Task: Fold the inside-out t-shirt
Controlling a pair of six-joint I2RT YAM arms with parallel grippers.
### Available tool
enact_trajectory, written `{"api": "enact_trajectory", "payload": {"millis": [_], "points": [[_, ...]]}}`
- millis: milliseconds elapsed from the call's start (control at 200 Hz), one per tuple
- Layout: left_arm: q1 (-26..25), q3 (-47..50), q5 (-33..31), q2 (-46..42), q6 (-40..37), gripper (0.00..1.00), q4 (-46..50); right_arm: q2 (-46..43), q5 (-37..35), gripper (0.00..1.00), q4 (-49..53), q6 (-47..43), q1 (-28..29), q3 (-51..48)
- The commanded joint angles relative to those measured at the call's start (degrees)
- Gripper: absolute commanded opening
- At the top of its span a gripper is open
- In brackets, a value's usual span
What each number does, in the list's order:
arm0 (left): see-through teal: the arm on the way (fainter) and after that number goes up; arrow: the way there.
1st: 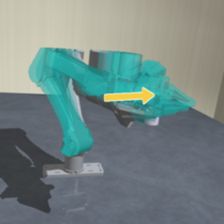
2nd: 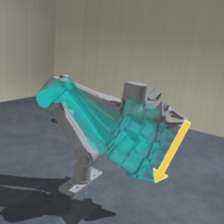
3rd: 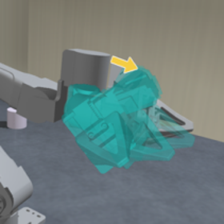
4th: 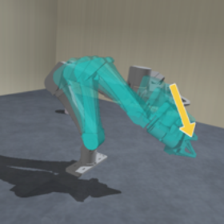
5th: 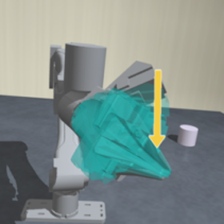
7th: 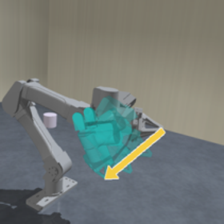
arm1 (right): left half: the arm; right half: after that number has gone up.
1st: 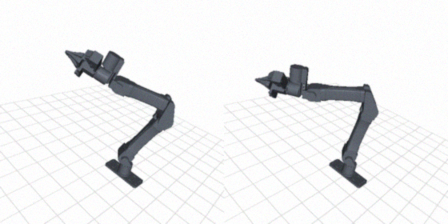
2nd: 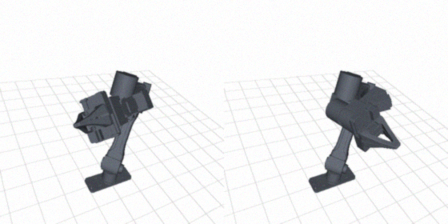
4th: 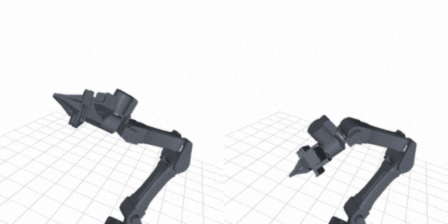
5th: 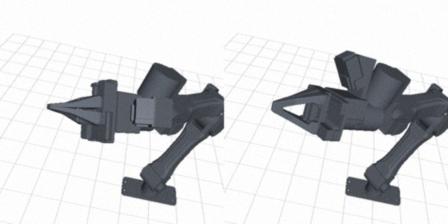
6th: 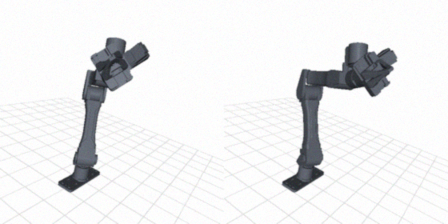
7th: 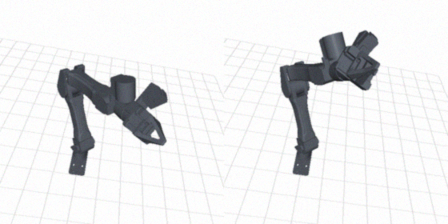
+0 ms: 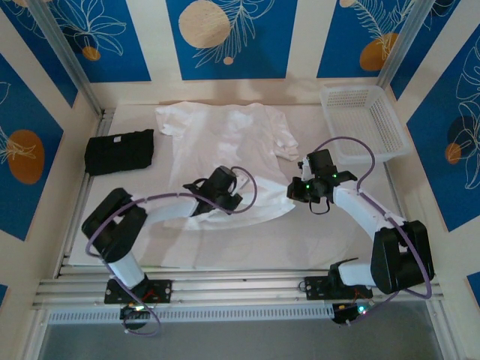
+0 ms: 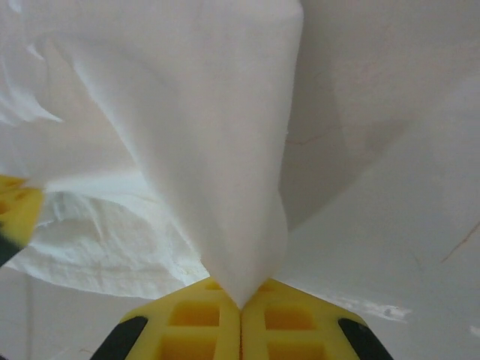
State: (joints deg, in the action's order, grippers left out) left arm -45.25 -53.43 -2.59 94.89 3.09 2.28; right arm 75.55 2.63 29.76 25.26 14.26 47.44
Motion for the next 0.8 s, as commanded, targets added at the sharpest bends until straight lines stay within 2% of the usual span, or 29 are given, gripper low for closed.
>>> {"api": "enact_trajectory", "payload": {"millis": [0,165,245,305,365,415,495,575,700,795], "points": [[0.6,1.3,6.0,-6.2,2.8,0.0,-1.6,0.2,-4.0,0.09,2.0,-2.0,-0.5,2.9],[0.6,1.6,14.3,-10.2,9.5,0.0,-4.2,4.8,-10.1,0.09,2.8,-4.7,-1.9,8.8],[0.0,-0.7,19.9,-9.1,15.7,0.0,-6.2,8.0,-13.4,0.09,3.9,-6.2,-3.8,13.4],[-1.5,-3.7,22.0,-7.6,17.6,0.0,-6.4,10.1,-15.3,0.1,4.8,-6.9,-5.8,16.9],[-2.6,-6.2,21.7,-6.5,17.3,0.0,-5.5,11.0,-15.9,0.14,5.4,-6.9,-7.2,19.4],[-2.3,-7.1,19.7,-6.4,18.0,0.0,-4.7,10.1,-15.3,0.24,5.0,-6.6,-7.6,19.6],[-0.4,-7.4,17.5,-6.8,18.5,0.0,-3.7,5.4,-12.8,0.45,1.3,-7.2,-6.3,15.6],[1.6,-6.6,18.9,-7.6,19.0,0.0,-4.1,-1.4,-9.7,0.57,-4.0,-9.1,-3.6,8.8],[4.0,-6.0,21.2,-9.2,19.1,0.0,-4.2,-11.8,-1.6,0.6,-11.8,-10.5,1.9,-0.3],[5.2,-7.4,22.4,-10.2,18.8,0.0,-2.5,-18.1,1.4,0.59,-19.5,-11.3,9.4,-8.3]]}}
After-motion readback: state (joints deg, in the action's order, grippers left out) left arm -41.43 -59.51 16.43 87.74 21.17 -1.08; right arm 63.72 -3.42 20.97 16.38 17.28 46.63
